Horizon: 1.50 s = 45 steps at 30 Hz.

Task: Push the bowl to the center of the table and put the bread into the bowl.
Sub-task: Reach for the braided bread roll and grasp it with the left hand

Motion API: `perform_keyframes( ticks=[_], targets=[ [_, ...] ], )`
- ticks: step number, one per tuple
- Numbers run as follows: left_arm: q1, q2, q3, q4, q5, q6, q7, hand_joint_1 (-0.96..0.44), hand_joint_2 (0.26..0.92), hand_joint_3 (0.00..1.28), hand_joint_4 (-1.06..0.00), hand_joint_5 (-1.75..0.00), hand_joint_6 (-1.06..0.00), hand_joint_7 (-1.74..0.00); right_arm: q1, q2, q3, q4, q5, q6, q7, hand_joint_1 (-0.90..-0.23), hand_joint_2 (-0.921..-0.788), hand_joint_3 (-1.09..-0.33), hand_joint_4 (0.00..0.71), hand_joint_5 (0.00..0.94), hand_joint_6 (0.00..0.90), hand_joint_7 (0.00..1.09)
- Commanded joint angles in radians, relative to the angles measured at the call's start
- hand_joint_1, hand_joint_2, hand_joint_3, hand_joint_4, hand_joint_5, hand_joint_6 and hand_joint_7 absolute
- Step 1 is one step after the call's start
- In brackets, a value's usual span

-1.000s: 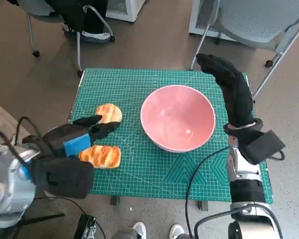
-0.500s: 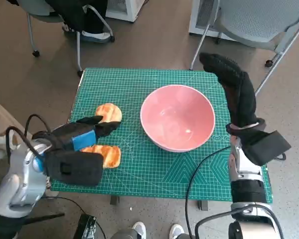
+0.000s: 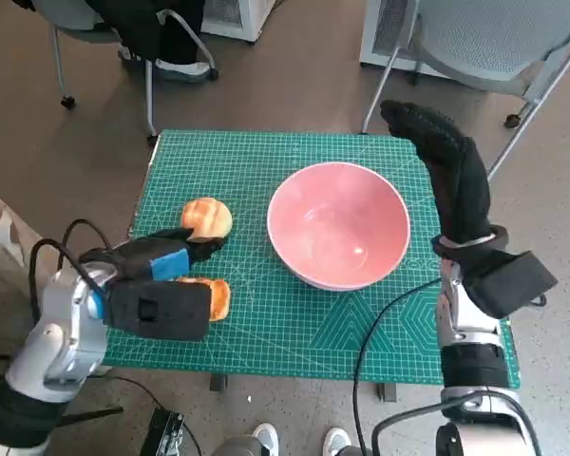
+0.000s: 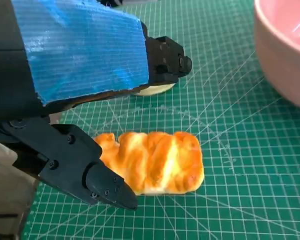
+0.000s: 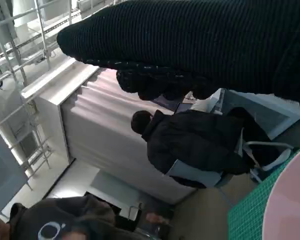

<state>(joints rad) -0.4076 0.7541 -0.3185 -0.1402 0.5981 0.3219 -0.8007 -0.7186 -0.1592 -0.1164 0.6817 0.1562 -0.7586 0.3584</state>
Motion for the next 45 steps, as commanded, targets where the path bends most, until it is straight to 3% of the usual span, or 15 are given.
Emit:
perform_keyframes(
  ticks=[1, 39, 45],
  targets=[
    [-0.017, -0.011, -0.019, 0.006, 0.023, 0.012, -0.013, -0.17, 0.681, 0.01, -0.03, -0.01, -0.17, 0.00, 0.029, -0.007, -0.007, 0.008, 0.014, 0.004, 0.014, -0.683, -0.921, -0.848, 0.169, 0.000, 0.040, 0.38],
    [0.009, -0.029, -0.041, 0.047, 0.062, -0.014, 0.029, -0.21, 0.693, 0.00, -0.12, -0.02, -0.23, -0.01, 0.023, -0.015, -0.009, 0.015, 0.017, 0.008, 0.038, -0.663, -0.921, -0.858, 0.161, 0.000, 0.001, 0.44],
    [0.010, -0.035, -0.047, 0.062, 0.065, -0.021, 0.034, -0.20, 0.696, 0.00, -0.17, -0.03, -0.31, -0.04, 0.025, -0.014, -0.010, 0.010, 0.020, 0.011, 0.041, -0.663, -0.921, -0.858, 0.160, 0.000, -0.001, 0.45]
  ],
)
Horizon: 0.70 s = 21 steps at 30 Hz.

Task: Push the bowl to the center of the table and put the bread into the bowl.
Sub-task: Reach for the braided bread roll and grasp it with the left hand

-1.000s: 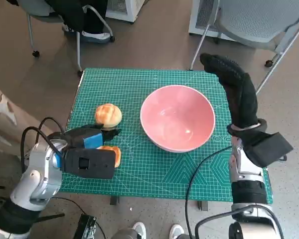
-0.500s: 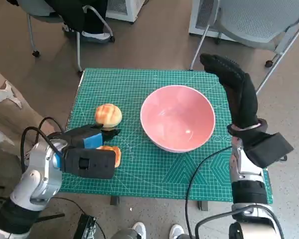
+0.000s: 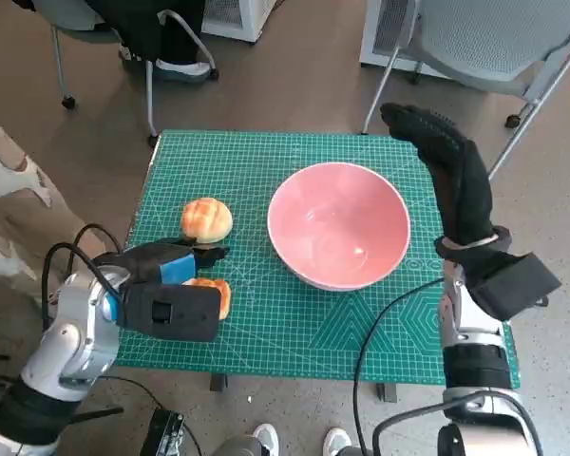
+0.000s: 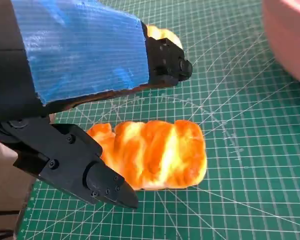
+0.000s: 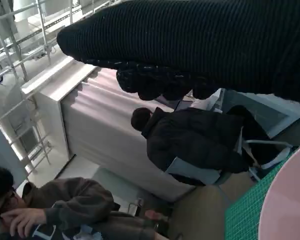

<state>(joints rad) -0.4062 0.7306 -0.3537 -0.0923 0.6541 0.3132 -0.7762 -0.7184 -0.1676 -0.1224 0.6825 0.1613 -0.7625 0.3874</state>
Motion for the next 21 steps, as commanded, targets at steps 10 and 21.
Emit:
perform_keyframes(
  ticks=[10, 21],
  targets=[
    [0.019, -0.015, -0.007, 0.019, 0.013, -0.015, 0.011, -0.16, 0.704, 0.00, -0.39, -0.09, -0.47, -0.08, 0.030, -0.004, -0.004, 0.002, 0.018, 0.020, 0.012, -0.671, -0.921, -0.857, 0.156, 0.000, -0.001, 0.45],
    [0.061, -0.015, 0.000, -0.004, 0.029, -0.042, 0.060, 0.19, 0.822, 0.08, -0.79, -0.99, -0.74, -0.62, 0.027, -0.004, -0.003, 0.002, 0.026, 0.024, 0.015, -0.673, -0.921, -0.856, 0.155, 0.000, -0.001, 0.45]
  ],
)
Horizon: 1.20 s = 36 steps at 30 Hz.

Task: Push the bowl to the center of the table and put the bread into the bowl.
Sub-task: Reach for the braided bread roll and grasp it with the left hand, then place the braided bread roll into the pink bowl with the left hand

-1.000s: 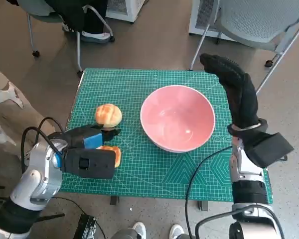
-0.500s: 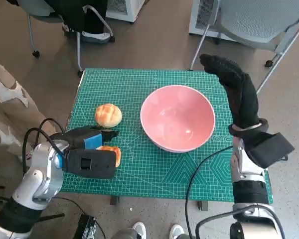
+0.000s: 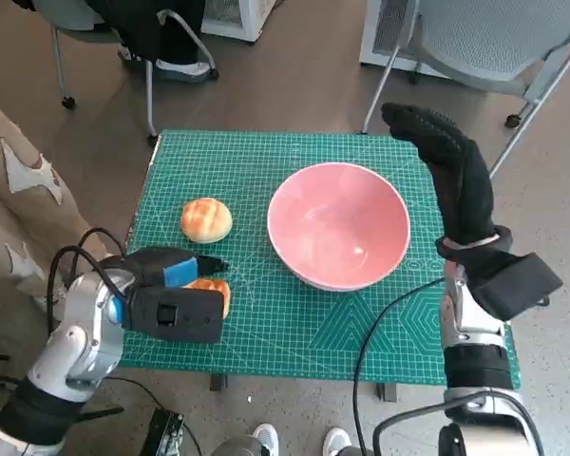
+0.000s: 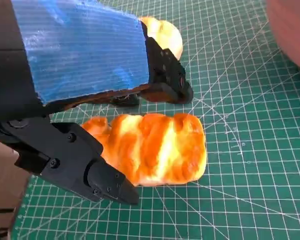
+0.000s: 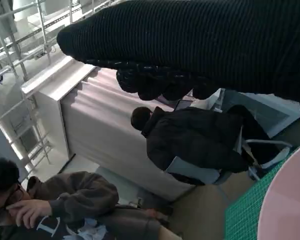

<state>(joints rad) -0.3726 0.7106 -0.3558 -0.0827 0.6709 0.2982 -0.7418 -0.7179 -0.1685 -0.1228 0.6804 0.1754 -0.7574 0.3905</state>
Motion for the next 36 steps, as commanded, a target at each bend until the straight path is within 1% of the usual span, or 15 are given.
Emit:
perform_keyframes(
  ticks=[1, 3, 4, 6, 9, 12, 13, 18, 24, 25, 27, 29, 36],
  targets=[
    [0.035, 0.009, 0.004, -0.017, 0.010, -0.041, 0.035, 0.16, 0.821, 0.10, -0.79, -1.00, -0.74, -0.70, 0.026, -0.003, -0.003, 0.004, 0.013, 0.020, 0.012, -0.673, -0.921, -0.856, 0.155, 0.000, -0.001, 0.45],
    [0.045, 0.016, 0.008, -0.017, 0.005, -0.068, 0.052, 0.07, 0.712, 0.33, -0.78, -1.18, -0.76, -0.83, 0.024, -0.003, -0.003, 0.007, 0.015, 0.021, 0.013, -0.673, -0.921, -0.855, 0.155, 0.000, -0.001, 0.45],
    [0.048, 0.018, 0.010, -0.014, 0.002, -0.079, 0.058, 0.04, 0.666, 0.43, -0.77, -1.22, -0.76, -0.89, 0.023, -0.004, -0.004, 0.009, 0.017, 0.022, 0.014, -0.673, -0.921, -0.855, 0.155, 0.000, -0.001, 0.45],
    [0.052, 0.023, 0.013, -0.009, 0.000, -0.103, 0.070, 0.02, 0.628, 0.51, -0.76, -1.26, -0.75, -0.96, 0.021, -0.004, -0.004, 0.009, 0.020, 0.024, 0.015, -0.674, -0.921, -0.854, 0.155, 0.000, -0.001, 0.45],
    [0.056, 0.025, 0.019, -0.001, -0.002, -0.121, 0.079, 0.01, 0.615, 0.55, -0.75, -1.25, -0.73, -1.07, 0.020, -0.005, -0.003, 0.009, 0.025, 0.028, 0.018, -0.675, -0.921, -0.853, 0.155, 0.000, -0.001, 0.45],
    [0.056, 0.020, 0.020, 0.014, -0.002, -0.133, 0.089, 0.00, 0.611, 0.56, -0.74, -1.22, -0.72, -1.12, 0.020, -0.004, -0.003, 0.006, 0.027, 0.031, 0.019, -0.675, -0.921, -0.852, 0.155, 0.000, -0.001, 0.44],
    [0.054, 0.018, 0.020, 0.019, -0.001, -0.136, 0.091, 0.00, 0.625, 0.54, -0.74, -1.22, -0.71, -1.13, 0.019, -0.003, -0.003, 0.006, 0.028, 0.032, 0.019, -0.674, -0.921, -0.851, 0.155, 0.000, -0.001, 0.44],
    [0.051, 0.012, 0.017, 0.038, 0.000, -0.139, 0.094, 0.00, 0.646, 0.51, -0.74, -1.21, -0.70, -1.13, 0.021, -0.001, -0.002, -0.001, 0.030, 0.037, 0.020, -0.677, -0.921, -0.849, 0.155, 0.000, -0.001, 0.44],
    [0.044, 0.002, 0.012, 0.058, 0.008, -0.135, 0.100, 0.00, 0.654, 0.50, -0.75, -1.22, -0.69, -1.12, 0.024, -0.001, -0.003, -0.003, 0.033, 0.038, 0.023, -0.678, -0.921, -0.848, 0.152, 0.000, -0.001, 0.44],
    [0.042, 0.000, 0.011, 0.062, 0.009, -0.136, 0.103, 0.00, 0.664, 0.48, -0.75, -1.22, -0.69, -1.12, 0.023, -0.001, -0.004, -0.001, 0.034, 0.038, 0.024, -0.678, -0.921, -0.848, 0.152, 0.000, -0.001, 0.44],
    [0.040, -0.003, 0.010, 0.070, 0.012, -0.136, 0.109, 0.00, 0.712, 0.40, -0.75, -1.20, -0.69, -1.10, 0.022, -0.001, -0.005, 0.001, 0.036, 0.039, 0.026, -0.678, -0.921, -0.848, 0.151, 0.000, -0.001, 0.44],
    [0.040, -0.006, 0.009, 0.074, 0.015, -0.135, 0.115, 0.00, 0.728, 0.37, -0.75, -1.20, -0.69, -1.09, 0.023, -0.001, -0.005, -0.001, 0.037, 0.041, 0.027, -0.677, -0.921, -0.847, 0.151, 0.000, -0.001, 0.44],
    [0.027, -0.018, 0.003, 0.105, 0.028, -0.139, 0.136, 0.00, 0.744, 0.34, -0.75, -1.19, -0.69, -1.08, 0.025, -0.004, -0.008, -0.003, 0.040, 0.040, 0.031, -0.677, -0.921, -0.848, 0.150, 0.000, -0.001, 0.44]
  ],
)
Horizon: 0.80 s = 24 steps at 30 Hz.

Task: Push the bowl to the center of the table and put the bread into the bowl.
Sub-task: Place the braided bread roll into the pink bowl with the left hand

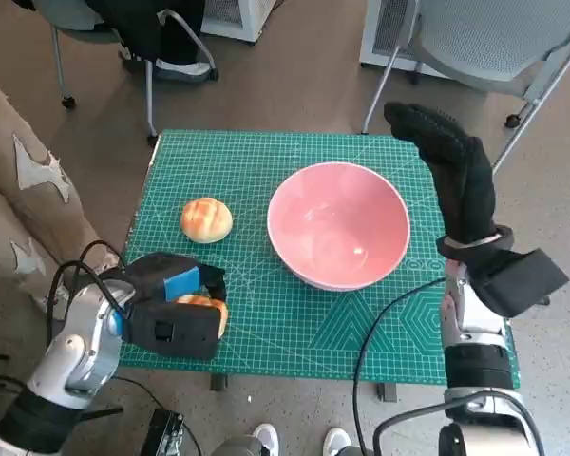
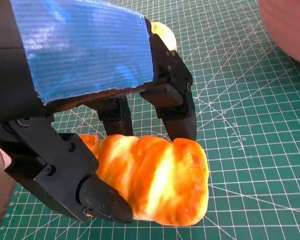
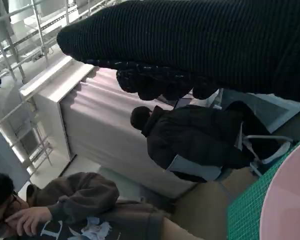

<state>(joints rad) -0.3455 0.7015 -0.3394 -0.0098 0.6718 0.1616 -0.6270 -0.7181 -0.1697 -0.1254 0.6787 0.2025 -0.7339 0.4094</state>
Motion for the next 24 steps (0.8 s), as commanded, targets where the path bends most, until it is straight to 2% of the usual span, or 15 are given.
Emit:
perform_keyframes(
  ticks=[1, 15, 24],
  targets=[
    [-0.002, -0.010, -0.014, 0.036, 0.029, -0.003, 0.023, 0.00, 0.744, 0.34, -0.75, -1.19, -0.69, -1.08, 0.024, -0.003, -0.006, -0.001, 0.012, 0.016, 0.012, -0.677, -0.921, -0.848, 0.150, 0.000, -0.001, 0.44],
    [-0.006, -0.005, 0.000, 0.031, 0.028, -0.023, 0.044, 0.00, 0.747, 0.33, -0.74, -1.20, -0.70, -1.07, 0.020, -0.001, -0.007, 0.004, 0.004, 0.013, 0.007, -0.670, -0.921, -0.847, 0.150, 0.000, -0.001, 0.44],
    [-0.010, 0.013, 0.036, -0.042, 0.006, -0.008, 0.009, 0.00, 0.748, 0.33, -0.75, -1.21, -0.70, -1.05, 0.019, 0.000, -0.006, 0.004, 0.000, 0.012, 0.005, -0.670, -0.921, -0.845, 0.151, 0.001, -0.001, 0.44]
  ],
)
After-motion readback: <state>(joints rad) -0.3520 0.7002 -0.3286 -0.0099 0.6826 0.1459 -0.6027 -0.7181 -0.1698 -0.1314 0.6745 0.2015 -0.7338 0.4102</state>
